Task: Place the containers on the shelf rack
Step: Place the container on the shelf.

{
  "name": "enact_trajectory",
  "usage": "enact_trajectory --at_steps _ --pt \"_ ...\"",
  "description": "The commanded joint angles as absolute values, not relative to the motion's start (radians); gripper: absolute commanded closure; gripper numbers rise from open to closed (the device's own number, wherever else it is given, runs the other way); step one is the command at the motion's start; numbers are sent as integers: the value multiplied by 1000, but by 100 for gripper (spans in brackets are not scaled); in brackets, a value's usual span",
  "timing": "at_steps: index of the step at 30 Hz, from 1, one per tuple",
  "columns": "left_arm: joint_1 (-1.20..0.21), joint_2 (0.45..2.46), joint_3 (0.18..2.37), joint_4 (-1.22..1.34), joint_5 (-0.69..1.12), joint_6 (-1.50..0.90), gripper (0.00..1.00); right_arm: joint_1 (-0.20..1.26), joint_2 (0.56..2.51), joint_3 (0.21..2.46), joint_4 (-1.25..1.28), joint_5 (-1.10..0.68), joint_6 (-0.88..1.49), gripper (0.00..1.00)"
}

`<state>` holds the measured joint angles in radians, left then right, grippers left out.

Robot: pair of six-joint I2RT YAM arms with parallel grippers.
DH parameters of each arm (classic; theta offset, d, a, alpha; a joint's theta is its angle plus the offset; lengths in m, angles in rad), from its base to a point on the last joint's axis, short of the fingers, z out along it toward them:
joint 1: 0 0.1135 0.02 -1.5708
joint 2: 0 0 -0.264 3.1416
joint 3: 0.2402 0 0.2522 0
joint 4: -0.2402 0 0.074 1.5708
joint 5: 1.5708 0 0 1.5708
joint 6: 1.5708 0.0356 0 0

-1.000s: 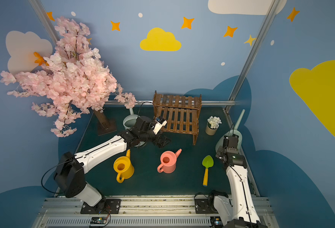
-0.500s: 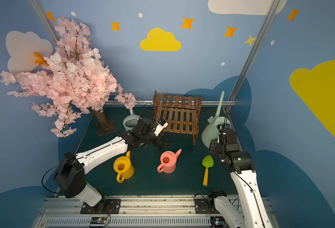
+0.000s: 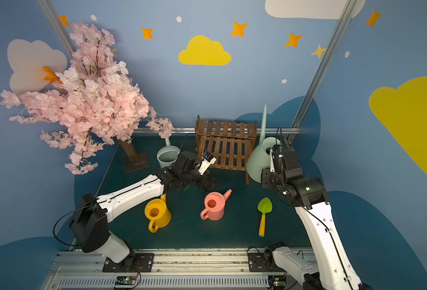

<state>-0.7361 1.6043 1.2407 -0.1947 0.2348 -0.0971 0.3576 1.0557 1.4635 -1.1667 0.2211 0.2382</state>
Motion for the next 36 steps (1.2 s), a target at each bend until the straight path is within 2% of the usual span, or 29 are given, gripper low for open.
enact_trajectory --at_steps 1,7,12,24,36 --pt "-738 1566 1232 -214 216 -86 0 419 1105 1559 -1169 295 235 86" --pt "-738 1548 1225 -225 204 -88 0 564 1257 1769 -1192 547 310 88" --pt "-738 1520 1213 -243 172 -79 0 586 1372 1938 -1180 604 327 91" --pt "-736 1490 1209 -290 99 -81 0 562 1741 2381 -1270 527 315 92" --pt "-735 1462 1193 -297 74 -84 0 464 1877 2486 -1266 396 352 93"
